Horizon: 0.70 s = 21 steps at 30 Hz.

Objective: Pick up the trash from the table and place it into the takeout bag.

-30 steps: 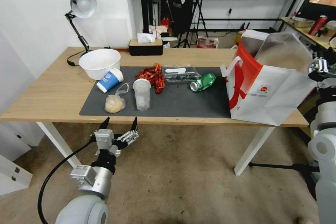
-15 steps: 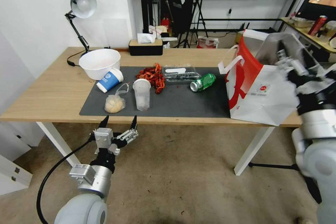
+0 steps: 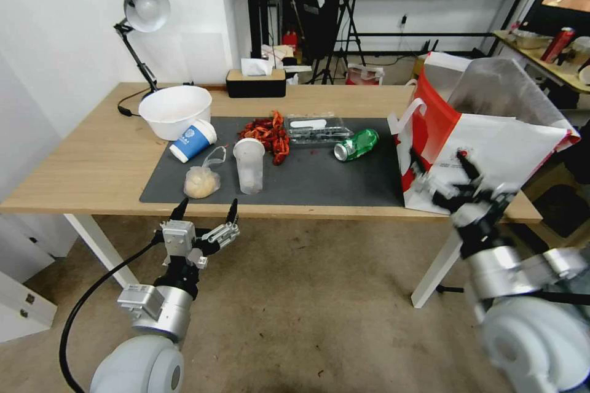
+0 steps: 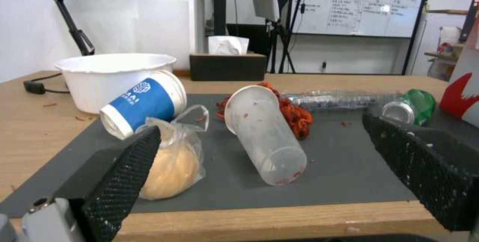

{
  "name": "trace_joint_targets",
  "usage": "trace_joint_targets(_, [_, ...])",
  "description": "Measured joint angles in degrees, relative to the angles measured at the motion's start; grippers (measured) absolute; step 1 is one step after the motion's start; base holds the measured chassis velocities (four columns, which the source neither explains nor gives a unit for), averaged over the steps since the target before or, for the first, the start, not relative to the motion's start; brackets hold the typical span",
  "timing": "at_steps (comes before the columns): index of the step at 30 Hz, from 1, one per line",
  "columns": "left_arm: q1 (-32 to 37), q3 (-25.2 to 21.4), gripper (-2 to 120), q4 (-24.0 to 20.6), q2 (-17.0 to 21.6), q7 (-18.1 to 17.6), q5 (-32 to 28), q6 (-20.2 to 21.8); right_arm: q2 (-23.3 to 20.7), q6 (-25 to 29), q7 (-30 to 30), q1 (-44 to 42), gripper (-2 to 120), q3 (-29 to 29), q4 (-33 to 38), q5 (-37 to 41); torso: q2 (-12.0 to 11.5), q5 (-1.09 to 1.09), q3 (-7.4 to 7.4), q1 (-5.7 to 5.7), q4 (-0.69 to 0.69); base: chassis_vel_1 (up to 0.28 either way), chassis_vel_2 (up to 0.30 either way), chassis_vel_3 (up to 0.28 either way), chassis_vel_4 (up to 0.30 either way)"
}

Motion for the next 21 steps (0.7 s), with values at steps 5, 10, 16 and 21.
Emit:
trace_joint_targets(5, [-0.04,0.26,100,0.22,0.6,0.0,-0.06,-0.3,1.18,3.01,1.72,-2.87,100,-3.08,-3.69,-2.55,0.0,0.0,0.0,0.0,0.0,0.0,0.0,0.0,0.0])
trace_joint_targets(10, [-0.22,0.2,100,0.52,1.52,-0.03,-0.18,-0.35,2.88,6.01,2.12,-5.36,100,-5.89,-7.05,-5.38,-0.01,0.0,0.0,0.0,0.0,0.0,0.0,0.0,0.0])
trace_joint_targets(16, [-0.23,0.17,100,0.97,2.08,-0.04,-0.2,-0.43,3.57,6.65,2.86,-5.72,100,-7.77,-8.15,-6.72,-0.01,-0.01,0.0,0.0,0.01,0.0,0.0,0.0,0.0])
trace_joint_targets(21, [-0.2,0.16,100,1.29,2.11,-0.04,-0.2,-0.59,3.65,6.63,3.08,-5.42,100,-7.86,-8.32,-6.74,-0.01,0.0,0.0,0.0,0.0,0.0,0.0,0.0,0.0])
